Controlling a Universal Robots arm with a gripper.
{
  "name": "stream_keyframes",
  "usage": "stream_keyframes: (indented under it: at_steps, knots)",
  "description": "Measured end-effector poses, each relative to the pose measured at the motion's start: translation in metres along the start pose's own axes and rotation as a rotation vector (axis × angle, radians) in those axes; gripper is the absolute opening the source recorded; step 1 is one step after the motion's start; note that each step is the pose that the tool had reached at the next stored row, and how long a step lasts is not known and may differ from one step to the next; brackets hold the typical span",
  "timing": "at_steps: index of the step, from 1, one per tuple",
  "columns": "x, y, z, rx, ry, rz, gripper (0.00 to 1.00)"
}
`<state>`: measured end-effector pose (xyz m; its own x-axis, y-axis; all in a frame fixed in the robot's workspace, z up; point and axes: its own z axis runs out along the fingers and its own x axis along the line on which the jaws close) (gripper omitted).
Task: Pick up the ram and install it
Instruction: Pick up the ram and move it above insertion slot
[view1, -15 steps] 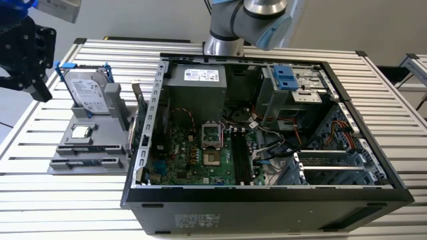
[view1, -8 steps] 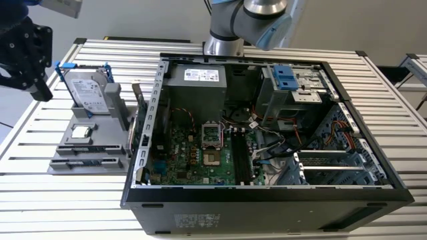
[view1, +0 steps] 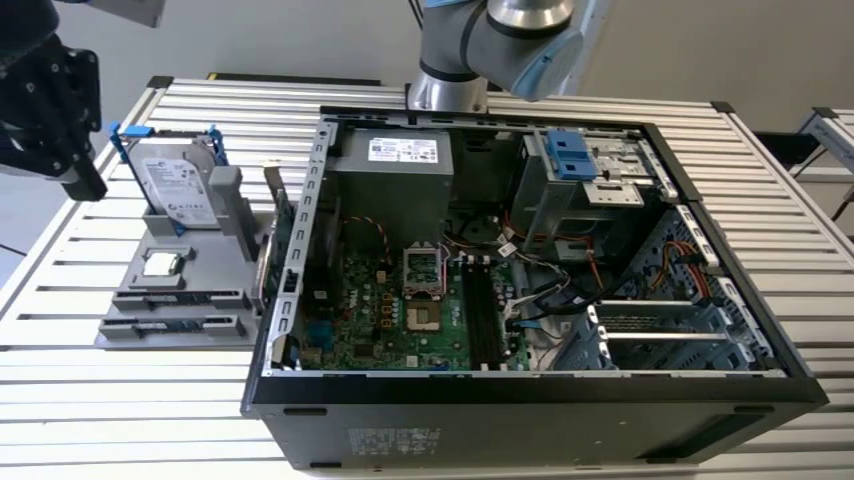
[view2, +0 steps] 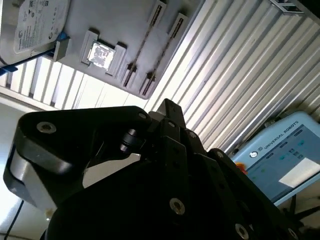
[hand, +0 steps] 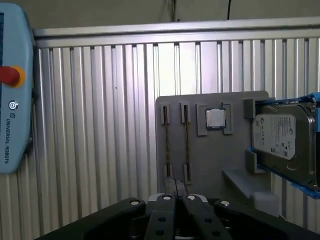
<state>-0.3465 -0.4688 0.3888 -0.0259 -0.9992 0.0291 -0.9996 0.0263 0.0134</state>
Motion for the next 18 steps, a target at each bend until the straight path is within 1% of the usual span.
stream_keyframes:
  at_steps: [4, 7, 11, 18]
  knots:
    - [-0.0012, 0.0, 0.0, 0.0015, 0.0006, -0.051, 0.0]
    - [-0.0028, 0.0001, -0.0001, 0.0017, 0.001, -0.077, 0.0]
    - [-0.004, 0.0001, -0.0001, 0.0019, 0.0015, -0.096, 0.0]
    - [-0.0047, 0.0001, -0.0001, 0.0022, 0.0024, -0.105, 0.0]
